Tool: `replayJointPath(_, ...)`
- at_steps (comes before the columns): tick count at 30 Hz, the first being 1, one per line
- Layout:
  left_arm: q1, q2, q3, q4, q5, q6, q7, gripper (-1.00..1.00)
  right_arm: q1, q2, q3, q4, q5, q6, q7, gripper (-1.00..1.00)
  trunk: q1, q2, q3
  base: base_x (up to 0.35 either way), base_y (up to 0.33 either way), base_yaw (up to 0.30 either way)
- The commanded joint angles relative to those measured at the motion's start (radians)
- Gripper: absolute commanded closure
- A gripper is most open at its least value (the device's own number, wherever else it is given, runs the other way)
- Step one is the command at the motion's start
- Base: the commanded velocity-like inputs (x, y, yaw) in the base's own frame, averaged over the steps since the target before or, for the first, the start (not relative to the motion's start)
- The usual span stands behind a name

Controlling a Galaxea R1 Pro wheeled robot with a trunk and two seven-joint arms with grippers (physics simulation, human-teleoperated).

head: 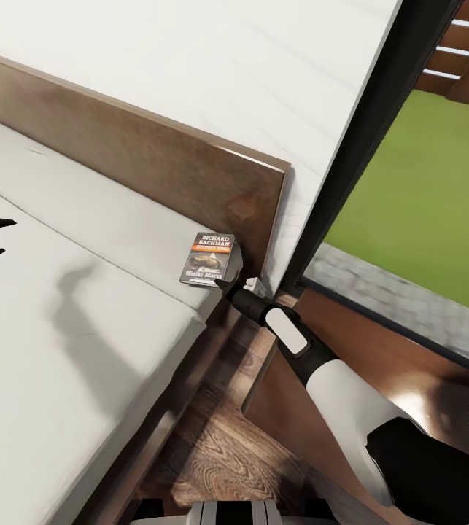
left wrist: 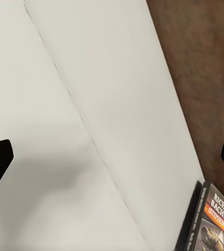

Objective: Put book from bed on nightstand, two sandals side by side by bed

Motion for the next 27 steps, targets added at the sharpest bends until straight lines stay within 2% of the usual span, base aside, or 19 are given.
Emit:
replayJointPath(1, -0.001, 0.000, 0.004, 0.000, -0.007, 0.004, -0.006, -1.00, -0.001, 0.000, 0.001, 0.001, -0.004, 0.002, 0.002, 1.00, 0.000, 0.000, -0.001, 0.000, 0.000, 0.000)
replayJointPath(15, -0.001, -0.001, 0.003, 0.001, -0.007, 0.004, -0.006, -1.00, -0.001, 0.000, 0.000, 0.001, -0.004, 0.002, 0.002, 1.00, 0.000, 0.000, -0.001, 0.000, 0.000, 0.000)
replayJointPath(27, -0.001, -0.001, 0.002, 0.002, -0.007, 0.004, -0.006, -1.00, -0.001, 0.000, 0.000, 0.001, -0.004, 0.003, 0.001, 1.00, -0.046, 0.084, 0.037, 0.000, 0.000, 0.000)
